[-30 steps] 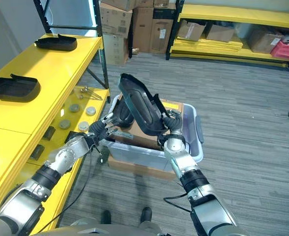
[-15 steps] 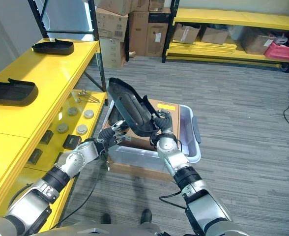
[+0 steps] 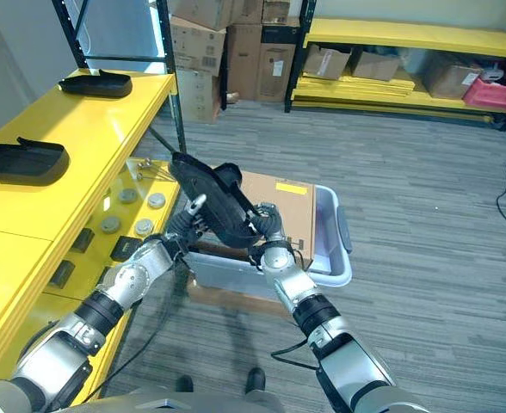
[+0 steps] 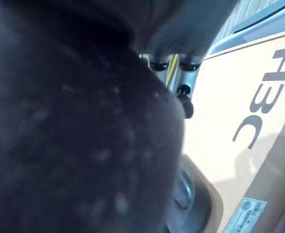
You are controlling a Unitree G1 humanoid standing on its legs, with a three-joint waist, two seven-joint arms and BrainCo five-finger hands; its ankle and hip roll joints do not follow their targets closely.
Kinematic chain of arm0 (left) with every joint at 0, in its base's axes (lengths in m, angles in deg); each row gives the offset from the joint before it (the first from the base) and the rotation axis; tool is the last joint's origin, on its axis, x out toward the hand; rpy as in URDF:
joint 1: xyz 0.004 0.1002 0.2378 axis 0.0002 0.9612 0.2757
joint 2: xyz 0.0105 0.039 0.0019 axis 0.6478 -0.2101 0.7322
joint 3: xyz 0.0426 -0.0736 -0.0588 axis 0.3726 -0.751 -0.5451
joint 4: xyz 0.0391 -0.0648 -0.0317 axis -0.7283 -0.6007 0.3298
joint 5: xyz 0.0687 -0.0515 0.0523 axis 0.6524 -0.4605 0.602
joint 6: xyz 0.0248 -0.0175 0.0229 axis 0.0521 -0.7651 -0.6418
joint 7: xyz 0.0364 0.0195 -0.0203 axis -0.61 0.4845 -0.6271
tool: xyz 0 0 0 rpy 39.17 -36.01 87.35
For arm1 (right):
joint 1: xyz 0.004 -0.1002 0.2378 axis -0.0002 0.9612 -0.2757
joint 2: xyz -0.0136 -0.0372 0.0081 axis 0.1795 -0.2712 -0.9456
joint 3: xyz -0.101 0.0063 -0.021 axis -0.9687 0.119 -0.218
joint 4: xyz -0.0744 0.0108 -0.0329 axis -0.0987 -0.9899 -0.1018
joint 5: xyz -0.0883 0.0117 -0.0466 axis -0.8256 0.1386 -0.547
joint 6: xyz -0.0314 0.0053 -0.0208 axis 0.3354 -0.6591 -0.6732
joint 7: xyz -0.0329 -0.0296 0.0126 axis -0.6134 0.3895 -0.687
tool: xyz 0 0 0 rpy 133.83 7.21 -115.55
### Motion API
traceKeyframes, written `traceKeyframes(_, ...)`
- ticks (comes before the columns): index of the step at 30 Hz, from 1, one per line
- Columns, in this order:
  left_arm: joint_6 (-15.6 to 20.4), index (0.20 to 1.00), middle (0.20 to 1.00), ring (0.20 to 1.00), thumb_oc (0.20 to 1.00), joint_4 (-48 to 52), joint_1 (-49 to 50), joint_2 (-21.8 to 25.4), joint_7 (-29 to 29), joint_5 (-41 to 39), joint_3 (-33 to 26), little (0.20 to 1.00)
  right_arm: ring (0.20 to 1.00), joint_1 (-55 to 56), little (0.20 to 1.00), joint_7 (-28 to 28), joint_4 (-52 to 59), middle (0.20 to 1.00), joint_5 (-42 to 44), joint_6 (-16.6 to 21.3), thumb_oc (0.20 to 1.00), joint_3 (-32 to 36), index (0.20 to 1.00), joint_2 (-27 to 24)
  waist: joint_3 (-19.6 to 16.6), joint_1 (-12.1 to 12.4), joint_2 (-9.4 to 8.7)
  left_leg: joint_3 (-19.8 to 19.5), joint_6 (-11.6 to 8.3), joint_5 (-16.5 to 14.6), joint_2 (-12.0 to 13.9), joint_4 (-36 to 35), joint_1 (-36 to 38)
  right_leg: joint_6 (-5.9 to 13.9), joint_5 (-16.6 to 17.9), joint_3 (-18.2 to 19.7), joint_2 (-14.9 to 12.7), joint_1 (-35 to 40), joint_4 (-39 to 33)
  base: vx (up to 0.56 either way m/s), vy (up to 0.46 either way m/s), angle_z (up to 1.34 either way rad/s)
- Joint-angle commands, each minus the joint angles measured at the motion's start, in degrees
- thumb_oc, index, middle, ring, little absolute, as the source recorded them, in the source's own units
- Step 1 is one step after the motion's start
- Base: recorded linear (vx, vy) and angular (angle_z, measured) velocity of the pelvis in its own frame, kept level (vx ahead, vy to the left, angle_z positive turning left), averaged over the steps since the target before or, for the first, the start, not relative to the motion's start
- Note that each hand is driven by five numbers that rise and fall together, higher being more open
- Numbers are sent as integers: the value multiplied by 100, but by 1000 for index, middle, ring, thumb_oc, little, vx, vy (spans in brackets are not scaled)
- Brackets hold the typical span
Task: Move parts from the plastic box to the shelf.
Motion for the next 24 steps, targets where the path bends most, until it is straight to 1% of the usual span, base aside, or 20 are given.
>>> traceKeyframes(1,536,1000,1000,1000,1000,-210,-637,-229,191,-175,-37,1000,200,-613,200,-44,-110,200,-185,257,200,-71,200,52,-445,205,110,-390,-282,-390,248,-77,-33,571,-802,-85,-190,433,-25,-4,5,4)
traceKeyframes(4,565,1000,1000,1000,1000,-121,-596,-163,190,-55,-99,1000,200,-574,200,-39,-101,200,-188,266,200,-61,200,14,-437,233,114,-419,-281,-381,243,-91,-32,570,-804,-113,-192,438,-25,-8,1,2)
traceKeyframes(6,464,1000,1000,1000,1000,-64,-577,-87,266,23,-121,1000,200,-539,200,-58,-86,200,-198,282,200,-65,200,9,-433,250,118,-433,-282,-374,239,-97,-31,569,-808,-128,-191,444,-25,0,0,0)
traceKeyframes(8,222,1000,1000,1000,1000,-33,-578,-15,416,352,-57,1000,200,-504,200,-28,-92,200,-200,345,200,-19,200,-24,-422,266,125,-461,-274,-372,231,-104,-33,569,-812,-149,-192,447,-25,-11,-2,4)
traceKeyframes(12,61,1000,1000,1000,1000,-43,-580,-39,433,783,99,1000,200,-504,200,-2,-134,200,-193,408,200,-7,200,-21,-416,264,125,-475,-264,-368,226,-122,-18,573,-811,-158,-193,456,-25,-2,-1,1)
traceKeyframes(13,-5,1000,1000,1000,1000,-31,-582,-42,399,987,185,1000,200,-498,200,4,-146,200,-204,432,200,-10,200,-9,-419,261,127,-478,-259,-368,225,-128,-14,577,-811,-155,-192,455,-25,0,0,0)
traceKeyframes(16,-181,1000,1000,1000,1000,-101,-602,-75,386,1256,394,1000,200,-536,200,5,-162,200,-195,425,200,-38,200,12,-415,246,126,-479,-248,-372,219,-133,-2,577,-809,-137,-184,457,-25,0,0,0)
traceKeyframes(19,-335,1000,1000,1000,1000,-229,-615,-161,397,1217,573,1000,200,-566,200,12,-200,200,-163,420,200,-85,200,43,-420,219,118,-460,-242,-379,219,-131,3,583,-810,-119,-186,455,-25,0,0,0)
traceKeyframes(24,-355,1000,1000,1000,1000,-329,-575,-332,356,1107,782,1000,200,-614,200,20,-251,200,-136,417,200,-177,200,142,-416,187,117,-424,-238,-388,222,-128,14,588,-800,-101,-190,450,-25,0,0,0)
